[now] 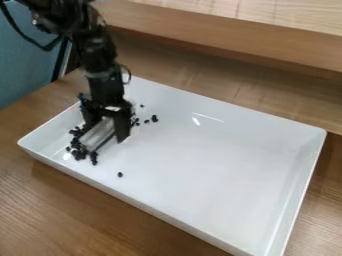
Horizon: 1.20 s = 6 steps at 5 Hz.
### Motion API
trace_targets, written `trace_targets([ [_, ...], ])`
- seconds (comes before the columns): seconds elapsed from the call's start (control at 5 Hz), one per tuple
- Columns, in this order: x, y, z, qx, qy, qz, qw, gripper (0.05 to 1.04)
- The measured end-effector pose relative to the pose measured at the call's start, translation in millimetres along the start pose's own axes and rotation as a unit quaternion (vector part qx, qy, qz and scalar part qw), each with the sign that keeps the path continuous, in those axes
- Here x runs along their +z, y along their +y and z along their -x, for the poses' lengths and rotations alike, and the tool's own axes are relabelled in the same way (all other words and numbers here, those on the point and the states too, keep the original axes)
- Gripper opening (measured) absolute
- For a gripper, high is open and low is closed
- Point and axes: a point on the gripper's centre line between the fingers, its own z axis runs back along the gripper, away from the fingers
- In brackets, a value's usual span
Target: Sweep into pile
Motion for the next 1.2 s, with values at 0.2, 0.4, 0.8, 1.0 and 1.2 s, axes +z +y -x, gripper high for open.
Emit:
trace_targets([
  [0.2,28,1,-6,0.019,-0.032,0.021,0.9991,1.003],
  [0.4,34,-1,-4,0.026,-0.029,0.025,0.9989,1.0],
  [0.8,68,-30,-15,-0.009,-0.057,0.022,0.9981,1.0],
  [1.0,90,-50,-19,-0.028,-0.078,0.028,0.9961,1.0],
  [1.2,97,-69,-20,-0.038,-0.067,0.029,0.9966,1.0],
])
